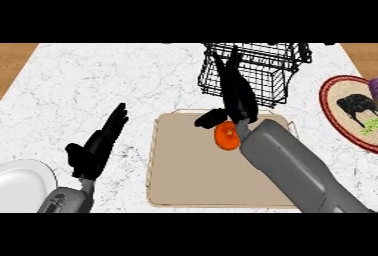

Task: Pick the squash from the tray and place it in the tiered basket

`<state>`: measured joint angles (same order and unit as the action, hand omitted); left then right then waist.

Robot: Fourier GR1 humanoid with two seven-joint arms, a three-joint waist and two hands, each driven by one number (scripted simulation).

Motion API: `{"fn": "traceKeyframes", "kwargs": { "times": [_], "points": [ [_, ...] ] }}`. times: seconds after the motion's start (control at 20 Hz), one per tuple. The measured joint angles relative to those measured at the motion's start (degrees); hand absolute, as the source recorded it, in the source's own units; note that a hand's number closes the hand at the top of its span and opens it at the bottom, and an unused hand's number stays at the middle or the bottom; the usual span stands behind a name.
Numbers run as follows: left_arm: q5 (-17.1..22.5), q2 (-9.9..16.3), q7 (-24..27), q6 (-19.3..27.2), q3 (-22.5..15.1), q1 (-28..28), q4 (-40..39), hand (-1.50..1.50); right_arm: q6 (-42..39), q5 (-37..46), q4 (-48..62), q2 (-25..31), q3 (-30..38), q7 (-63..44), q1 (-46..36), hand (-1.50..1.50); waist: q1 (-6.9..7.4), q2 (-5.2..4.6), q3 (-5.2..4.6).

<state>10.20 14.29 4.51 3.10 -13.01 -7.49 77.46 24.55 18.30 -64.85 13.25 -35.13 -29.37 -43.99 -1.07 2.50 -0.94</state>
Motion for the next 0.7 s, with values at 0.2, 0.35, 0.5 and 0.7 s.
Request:
{"fn": "traceKeyframes", "kwargs": {
  "times": [0.2,0.35,0.5,0.7],
  "points": [
    [0.28,0.74,0.47,-0.78,0.37,0.79,-0.13,0.0,-13.06,1.76,-0.14,2.95,-5.13,-11.74,-4.2,-1.5,0.07,0.22,-0.03],
    [0.13,0.35,0.38,-0.58,0.14,0.88,-0.01,0.0,-23.3,-0.32,-2.05,3.08,-6.6,-21.94,-7.66,-1.5,-0.21,-0.16,0.32],
    [-0.08,-0.16,0.59,-0.41,0.04,0.63,-0.02,0.0,-30.23,-3.07,-4.61,1.48,-6.91,-30.57,-10.37,-1.5,-0.25,-0.82,0.65],
    [-0.4,-0.71,1.45,-0.27,0.11,1.06,-0.17,0.0,-34.41,-6.3,-7.87,0.56,-5.81,-35.74,-13.57,-1.5,0.06,-1.4,0.78]
  ]
}}
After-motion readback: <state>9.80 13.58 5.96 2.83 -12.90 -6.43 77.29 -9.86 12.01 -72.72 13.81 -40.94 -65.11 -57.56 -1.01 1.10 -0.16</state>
